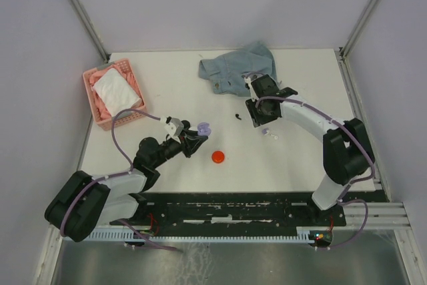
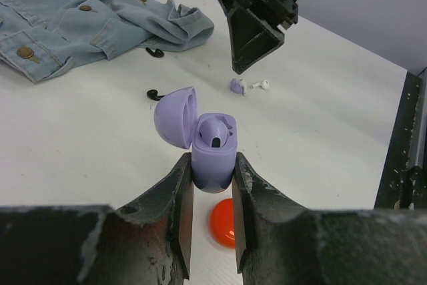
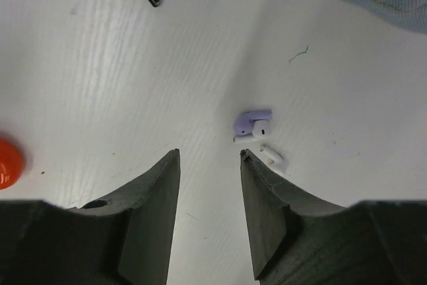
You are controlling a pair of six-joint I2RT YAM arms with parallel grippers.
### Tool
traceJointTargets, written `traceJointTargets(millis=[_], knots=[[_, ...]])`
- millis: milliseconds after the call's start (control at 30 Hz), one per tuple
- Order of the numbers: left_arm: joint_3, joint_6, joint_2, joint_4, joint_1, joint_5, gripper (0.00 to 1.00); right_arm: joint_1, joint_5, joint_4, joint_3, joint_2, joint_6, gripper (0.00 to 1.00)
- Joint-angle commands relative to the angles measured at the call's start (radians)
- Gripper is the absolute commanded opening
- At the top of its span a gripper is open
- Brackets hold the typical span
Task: Insert the wireless bluetooth earbuds into the charging case
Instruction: Adjust the earbud at the center of the board.
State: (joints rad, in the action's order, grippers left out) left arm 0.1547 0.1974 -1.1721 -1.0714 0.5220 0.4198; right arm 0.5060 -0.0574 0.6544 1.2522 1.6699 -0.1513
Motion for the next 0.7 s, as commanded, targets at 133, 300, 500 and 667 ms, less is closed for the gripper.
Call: traceJointTargets(millis=[133,300,500,667], knots=[[0.029,0.012,-0.008,-0.030,-0.004,0.006,0.03,-0.046,-0.048,-0.038,0.027,0.123,-0.047,0.49],[0.034,0.012,-0.014,-0.028,-0.002,0.013,0.03,-0.063,-0.057,-0.031,0.021,0.154,-0.067,0.47],[0.036,0.012,-0.016,-0.028,-0.001,0.018,0.03,-0.069,-0.042,-0.035,0.019,0.191,-0.087,0.44],[0.036,0.013,-0.015,-0.028,-0.002,0.022,0.03,-0.071,-0.026,-0.035,0.012,0.211,-0.112,0.43]])
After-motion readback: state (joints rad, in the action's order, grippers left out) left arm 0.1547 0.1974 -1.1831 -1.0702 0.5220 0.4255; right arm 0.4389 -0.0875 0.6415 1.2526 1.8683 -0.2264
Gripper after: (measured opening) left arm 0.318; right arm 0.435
